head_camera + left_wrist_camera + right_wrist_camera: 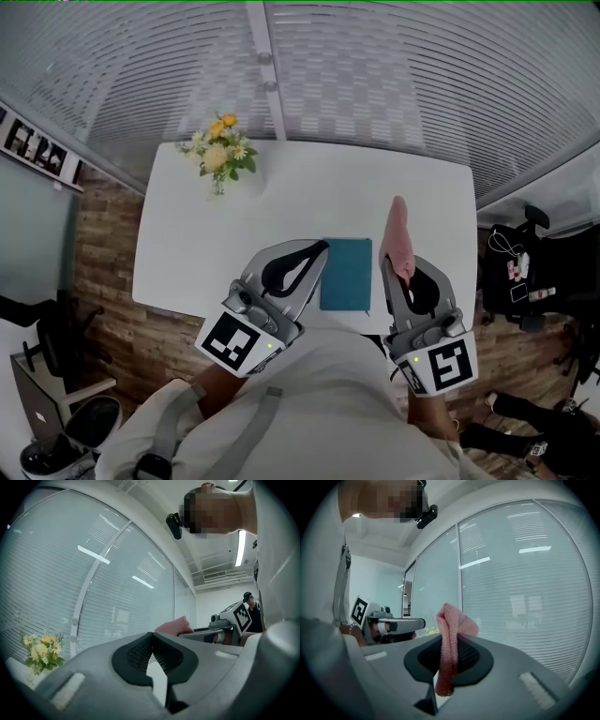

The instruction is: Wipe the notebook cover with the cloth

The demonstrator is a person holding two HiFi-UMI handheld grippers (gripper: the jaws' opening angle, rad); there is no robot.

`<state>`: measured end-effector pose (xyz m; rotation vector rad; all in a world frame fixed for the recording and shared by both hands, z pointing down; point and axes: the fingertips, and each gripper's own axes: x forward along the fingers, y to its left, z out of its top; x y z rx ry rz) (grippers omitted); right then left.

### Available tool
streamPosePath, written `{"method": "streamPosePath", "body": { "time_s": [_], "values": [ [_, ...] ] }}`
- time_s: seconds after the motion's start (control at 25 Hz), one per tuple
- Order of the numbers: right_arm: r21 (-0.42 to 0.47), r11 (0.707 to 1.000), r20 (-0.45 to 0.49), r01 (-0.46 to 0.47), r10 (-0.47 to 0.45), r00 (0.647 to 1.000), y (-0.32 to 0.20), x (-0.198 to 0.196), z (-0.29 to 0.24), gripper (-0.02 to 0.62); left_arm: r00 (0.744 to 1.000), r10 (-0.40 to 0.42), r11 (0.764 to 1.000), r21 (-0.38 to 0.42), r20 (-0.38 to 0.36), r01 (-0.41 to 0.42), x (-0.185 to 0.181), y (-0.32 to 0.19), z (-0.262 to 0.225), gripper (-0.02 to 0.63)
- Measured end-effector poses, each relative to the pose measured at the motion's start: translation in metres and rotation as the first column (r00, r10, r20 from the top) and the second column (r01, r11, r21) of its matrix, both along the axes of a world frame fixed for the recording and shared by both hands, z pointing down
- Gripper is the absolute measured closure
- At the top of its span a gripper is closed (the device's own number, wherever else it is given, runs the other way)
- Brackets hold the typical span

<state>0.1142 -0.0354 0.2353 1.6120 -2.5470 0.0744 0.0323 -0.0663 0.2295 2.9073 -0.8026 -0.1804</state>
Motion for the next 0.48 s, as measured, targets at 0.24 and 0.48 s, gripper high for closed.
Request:
{"method": "streamPosePath", "body": {
  "time_s": [0.24,0.48],
  "values": [
    [0.003,1.000,-0.016,-0.003,0.003,1.000,0.0000,0.0015,-0.0017,0.566,1.000,0.005,1.000,0.003,0.009,-0.005,0.0017,0.0014,-0.0003,0.607],
    [0.003,1.000,-0.016,-0.001,0.001,1.000,-0.0008,0.0017,-0.0015,0.566,1.000,0.012,1.000,-0.012,0.015,-0.012,0.0039,0.0014,0.0045,0.607]
  ]
}}
